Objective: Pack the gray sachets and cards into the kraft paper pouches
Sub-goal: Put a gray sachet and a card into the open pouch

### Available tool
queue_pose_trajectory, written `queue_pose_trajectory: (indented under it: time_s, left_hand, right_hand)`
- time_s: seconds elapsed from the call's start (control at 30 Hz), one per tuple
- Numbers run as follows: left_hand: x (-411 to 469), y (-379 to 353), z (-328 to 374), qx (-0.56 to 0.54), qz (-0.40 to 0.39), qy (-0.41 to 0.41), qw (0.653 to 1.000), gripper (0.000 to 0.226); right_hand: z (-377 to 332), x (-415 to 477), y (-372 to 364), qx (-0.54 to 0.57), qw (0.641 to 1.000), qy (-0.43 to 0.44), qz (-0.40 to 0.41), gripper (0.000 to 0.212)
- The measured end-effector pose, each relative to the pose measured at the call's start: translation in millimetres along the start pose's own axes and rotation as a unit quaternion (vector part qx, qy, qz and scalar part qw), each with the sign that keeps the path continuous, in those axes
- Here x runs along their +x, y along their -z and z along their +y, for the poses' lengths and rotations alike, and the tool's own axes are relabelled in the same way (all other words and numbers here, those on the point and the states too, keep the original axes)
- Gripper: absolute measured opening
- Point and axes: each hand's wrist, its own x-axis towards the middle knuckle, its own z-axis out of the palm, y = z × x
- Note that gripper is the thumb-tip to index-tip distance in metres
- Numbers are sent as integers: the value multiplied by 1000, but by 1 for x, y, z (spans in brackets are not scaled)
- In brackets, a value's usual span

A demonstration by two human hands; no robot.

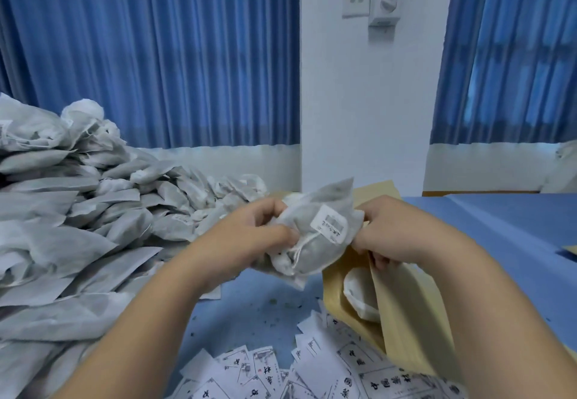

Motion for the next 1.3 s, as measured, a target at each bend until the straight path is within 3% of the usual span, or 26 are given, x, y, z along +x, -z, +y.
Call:
queue_pose_trajectory:
  time_s: [0.1, 0.37, 0.6, 0.73, 0.9, 1.03, 1.13, 1.3]
  left_hand:
    - [2, -1, -5, 34, -7, 23, 999, 10]
    - [9, -1, -20, -6, -69, 16, 997, 43]
    - [10, -8, -22, -101, -144, 72, 982, 52]
    - [10, -7, -21, -97, -167, 129, 973, 49]
    - [9, -16, -17, 7, -167, 187, 968, 32]
    - [9, -30, -14, 69, -84, 166, 980, 22]
    - [9, -41, -10, -11, -10, 133, 991, 34]
    - [3, -43, 2, -204, -20, 107, 973, 63]
  right_hand:
    - [-3, 2, 7, 1, 1000, -5, -27, 12]
    - [1, 8, 13, 25, 999, 7, -36, 30]
    - [2, 11, 14, 36, 999, 8, -16, 29]
    - [4, 10, 15, 38, 999, 3, -25, 25]
    - [2, 8, 17, 36, 999, 3, -32, 23]
    - [-2, 7, 12, 28, 998, 7, -49, 29]
    - [-6, 7, 9, 23, 998, 6, -55, 26]
    - [-6, 6, 12, 32, 999, -2, -5, 23]
